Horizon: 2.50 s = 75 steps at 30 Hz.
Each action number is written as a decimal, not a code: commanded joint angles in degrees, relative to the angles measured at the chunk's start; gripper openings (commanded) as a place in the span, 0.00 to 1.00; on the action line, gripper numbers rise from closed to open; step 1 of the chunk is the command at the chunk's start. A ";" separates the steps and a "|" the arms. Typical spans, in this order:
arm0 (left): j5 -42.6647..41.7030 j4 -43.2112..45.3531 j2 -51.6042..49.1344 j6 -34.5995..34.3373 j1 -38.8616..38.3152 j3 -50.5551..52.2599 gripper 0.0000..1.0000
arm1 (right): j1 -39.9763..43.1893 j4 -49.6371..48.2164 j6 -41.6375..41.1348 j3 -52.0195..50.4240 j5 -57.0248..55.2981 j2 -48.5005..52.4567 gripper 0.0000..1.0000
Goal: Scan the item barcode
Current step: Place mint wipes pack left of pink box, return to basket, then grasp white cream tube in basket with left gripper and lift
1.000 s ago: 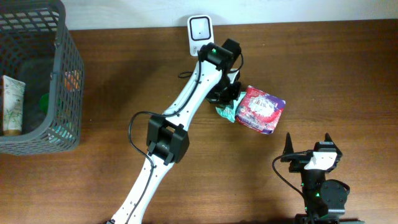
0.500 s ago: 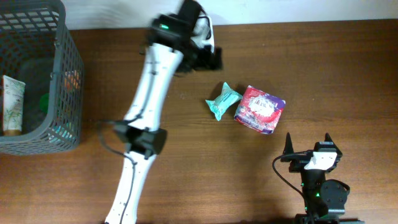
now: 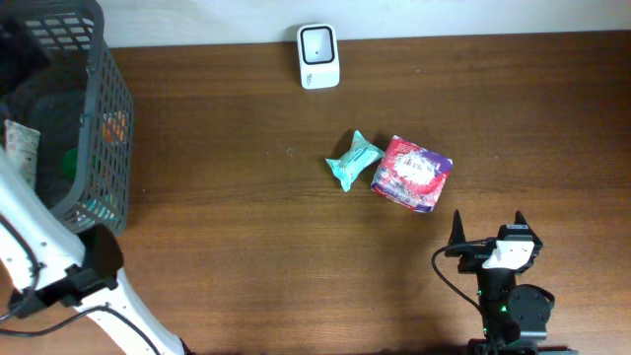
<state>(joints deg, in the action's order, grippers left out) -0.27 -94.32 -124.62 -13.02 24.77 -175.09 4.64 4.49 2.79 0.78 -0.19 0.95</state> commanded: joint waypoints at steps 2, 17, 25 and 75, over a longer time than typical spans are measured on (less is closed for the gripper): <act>8.68 7.37 -0.72 5.57 4.33 9.07 1.00 | 0.26 0.22 -0.48 -0.46 -0.48 -0.26 0.99; 23.63 33.97 -0.74 38.53 4.33 52.98 0.92 | 0.26 0.22 -0.48 -0.46 -0.48 -0.26 0.99; 23.63 36.81 -1.40 40.15 7.02 55.28 0.86 | 0.26 0.22 -0.48 -0.46 -0.48 -0.26 0.99; -36.85 61.90 24.70 4.31 11.26 52.65 0.00 | 0.26 0.22 -0.48 -0.46 -0.48 -0.26 0.98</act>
<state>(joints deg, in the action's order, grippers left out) -21.34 -36.91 -103.09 -0.05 36.07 -121.69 4.64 4.51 2.79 0.78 -0.16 0.95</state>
